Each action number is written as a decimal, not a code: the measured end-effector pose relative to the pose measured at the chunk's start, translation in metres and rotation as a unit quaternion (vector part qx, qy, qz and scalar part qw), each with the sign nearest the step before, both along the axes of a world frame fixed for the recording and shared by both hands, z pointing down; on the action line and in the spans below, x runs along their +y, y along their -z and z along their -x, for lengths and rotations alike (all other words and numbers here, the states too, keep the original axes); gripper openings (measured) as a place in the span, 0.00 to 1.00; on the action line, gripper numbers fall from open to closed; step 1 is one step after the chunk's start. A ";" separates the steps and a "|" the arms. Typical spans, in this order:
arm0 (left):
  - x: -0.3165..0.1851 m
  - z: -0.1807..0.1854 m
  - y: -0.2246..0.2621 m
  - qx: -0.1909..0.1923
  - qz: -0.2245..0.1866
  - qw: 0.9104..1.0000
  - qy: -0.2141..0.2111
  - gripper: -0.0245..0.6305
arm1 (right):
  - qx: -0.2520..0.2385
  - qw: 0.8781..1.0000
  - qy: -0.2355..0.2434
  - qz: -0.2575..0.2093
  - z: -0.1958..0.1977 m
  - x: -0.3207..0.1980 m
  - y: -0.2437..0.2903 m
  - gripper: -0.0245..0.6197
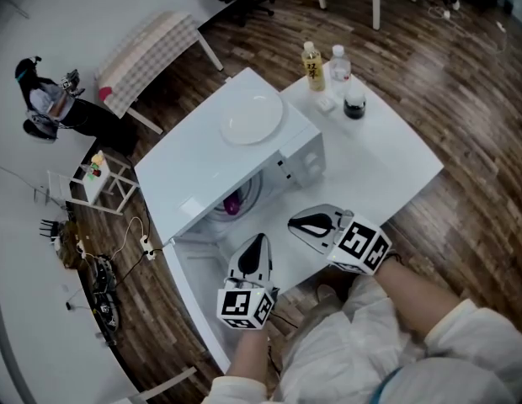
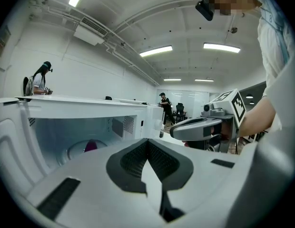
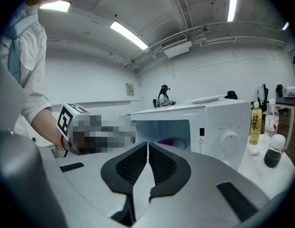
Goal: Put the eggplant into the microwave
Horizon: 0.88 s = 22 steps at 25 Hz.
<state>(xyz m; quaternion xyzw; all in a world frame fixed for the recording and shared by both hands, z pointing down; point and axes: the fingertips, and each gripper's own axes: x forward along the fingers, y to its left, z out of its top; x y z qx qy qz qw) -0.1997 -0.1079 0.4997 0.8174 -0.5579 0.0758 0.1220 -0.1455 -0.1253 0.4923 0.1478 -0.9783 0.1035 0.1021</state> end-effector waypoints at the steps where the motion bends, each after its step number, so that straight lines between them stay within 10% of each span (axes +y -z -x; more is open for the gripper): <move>1: 0.002 -0.001 0.001 0.003 -0.001 1.000 0.000 0.04 | -0.003 1.000 -0.001 0.000 -0.002 0.002 0.002 0.09; 22: 0.040 -0.027 0.054 0.059 -0.076 0.995 -0.009 0.04 | -0.026 0.999 0.039 -0.021 -0.020 0.038 0.042 0.09</move>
